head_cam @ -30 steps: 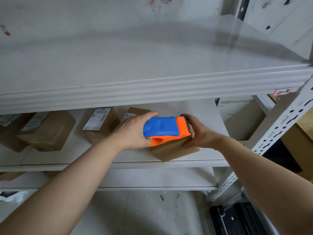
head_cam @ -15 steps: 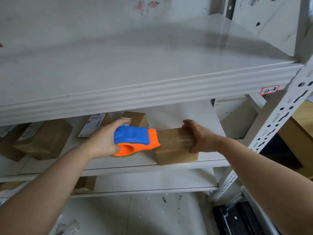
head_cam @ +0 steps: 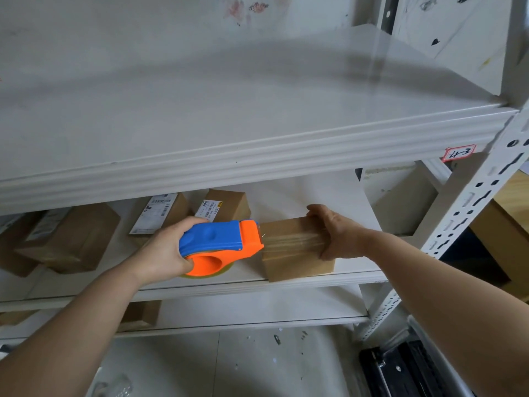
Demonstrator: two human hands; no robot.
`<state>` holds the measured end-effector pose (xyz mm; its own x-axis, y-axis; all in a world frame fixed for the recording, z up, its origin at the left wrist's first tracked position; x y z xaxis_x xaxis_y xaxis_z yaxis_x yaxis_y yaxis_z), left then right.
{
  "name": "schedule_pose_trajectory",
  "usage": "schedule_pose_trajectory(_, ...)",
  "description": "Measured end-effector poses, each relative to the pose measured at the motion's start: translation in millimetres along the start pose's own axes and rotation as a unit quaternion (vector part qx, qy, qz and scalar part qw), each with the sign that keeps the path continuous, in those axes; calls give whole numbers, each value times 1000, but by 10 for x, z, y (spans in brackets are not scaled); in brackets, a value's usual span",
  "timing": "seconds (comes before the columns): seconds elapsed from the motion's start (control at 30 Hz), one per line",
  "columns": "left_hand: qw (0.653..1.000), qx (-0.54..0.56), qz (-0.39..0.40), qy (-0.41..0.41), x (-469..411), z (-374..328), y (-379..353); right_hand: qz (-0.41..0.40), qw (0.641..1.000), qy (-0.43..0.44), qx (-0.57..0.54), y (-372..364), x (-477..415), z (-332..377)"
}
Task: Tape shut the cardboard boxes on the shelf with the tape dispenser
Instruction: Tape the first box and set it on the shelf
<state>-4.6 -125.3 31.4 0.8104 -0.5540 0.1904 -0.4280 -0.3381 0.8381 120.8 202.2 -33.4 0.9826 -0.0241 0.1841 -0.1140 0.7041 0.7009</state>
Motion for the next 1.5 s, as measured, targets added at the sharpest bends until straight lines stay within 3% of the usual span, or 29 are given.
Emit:
schedule_pose_trajectory(0.43, 1000, -6, 9, -6, -34, 101, -241, 5, 999, 6, 31, -33, 16, -5)
schedule_pose_trajectory(0.53, 1000, -26, 3, -9, -33, 91, -241, 23, 989, 13, 147, -43, 31, 46)
schedule_pose_trajectory(0.63, 999, -32, -1, -10, -40, 92, -210, 54, 954, 33, 294, -171, 48, 166)
schedule_pose_trajectory(0.73, 999, -35, -5, -14, -47, 65, -203, 23, 934, 74, 350, -406, 51, 192)
schedule_pose_trajectory(0.87, 1000, -25, 1, -14, -25, 62, -231, 16, 924, 77, 375, -428, 27, 207)
schedule_pose_trajectory(1.0, 1000, -27, -5, -15, -17, 64, -224, 0, 906, 140, 399, -655, 44, 396)
schedule_pose_trajectory(1.13, 1000, -21, -1, -20, 6, 47, -256, 25, 901, 114, 418, -674, 64, 486)
schedule_pose_trajectory(1.3, 1000, -1, 3, -17, 41, 107, -293, 36, 934, 66, 350, -686, -177, 702)
schedule_pose_trajectory(1.5, 1000, 22, -15, 0, 67, 175, -344, 10, 939, 50, 339, -671, -335, 716)
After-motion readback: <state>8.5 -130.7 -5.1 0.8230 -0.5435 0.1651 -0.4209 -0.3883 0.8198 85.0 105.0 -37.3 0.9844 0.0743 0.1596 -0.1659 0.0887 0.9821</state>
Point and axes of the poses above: each hand's wrist, its own x-axis away from the middle knuckle, its own y-axis out of the back of the hand, z = x × y, the point moved 1 cm from there along -x, towards the middle knuckle, and after that the axes turned 7 degrees about y, right-handed, at the moved point
